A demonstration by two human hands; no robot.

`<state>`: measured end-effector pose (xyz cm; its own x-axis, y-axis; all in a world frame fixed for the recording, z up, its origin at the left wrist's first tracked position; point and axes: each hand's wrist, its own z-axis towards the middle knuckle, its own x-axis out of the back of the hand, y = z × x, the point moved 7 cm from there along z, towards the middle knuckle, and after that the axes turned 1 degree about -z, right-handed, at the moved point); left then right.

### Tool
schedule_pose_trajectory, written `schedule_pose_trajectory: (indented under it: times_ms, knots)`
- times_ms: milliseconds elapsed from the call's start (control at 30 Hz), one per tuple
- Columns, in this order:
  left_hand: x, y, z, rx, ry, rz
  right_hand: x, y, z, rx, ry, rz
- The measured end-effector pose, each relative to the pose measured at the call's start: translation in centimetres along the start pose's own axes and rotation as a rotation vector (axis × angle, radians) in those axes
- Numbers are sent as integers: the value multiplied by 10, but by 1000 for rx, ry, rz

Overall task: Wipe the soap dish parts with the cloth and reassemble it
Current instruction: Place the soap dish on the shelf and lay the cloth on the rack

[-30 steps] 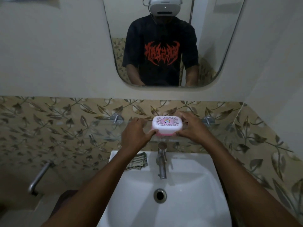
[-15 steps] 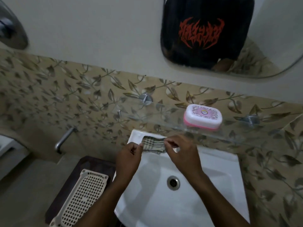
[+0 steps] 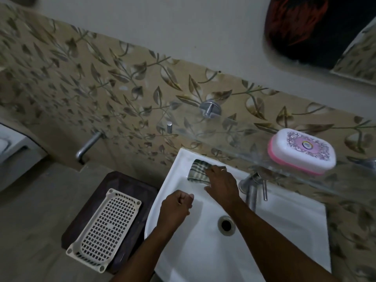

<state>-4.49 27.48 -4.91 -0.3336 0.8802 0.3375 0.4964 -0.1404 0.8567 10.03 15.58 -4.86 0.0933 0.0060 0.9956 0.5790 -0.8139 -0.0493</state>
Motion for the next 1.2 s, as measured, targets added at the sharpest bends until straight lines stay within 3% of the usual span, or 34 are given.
schedule_pose_trajectory:
  times_ms: [167, 300, 367, 600, 733, 900, 1067, 1200]
  knots:
    - [2, 10, 11, 14, 8, -11, 3, 1, 8, 38, 38, -9]
    - [2, 21, 12, -56, 45, 6, 19, 9, 5, -97, 12, 135]
    - [3, 33, 7, -144, 77, 40, 30, 11, -2, -166, -34, 372]
    - [10, 83, -40, -596, 71, 234, 66, -12, -71, -404, -242, 1543]
    - [12, 97, -71, -678, -20, 242, 88, -20, -107, -430, -339, 1894]
    - [13, 107, -88, -661, -64, 236, 107, -24, -132, -357, -322, 2012]
    - [19, 118, -95, -591, 33, 340, 115, -28, -144, -260, -209, 1859]
    - [29, 109, -84, -432, 53, 159, 110, -27, -146, -294, -140, 1785]
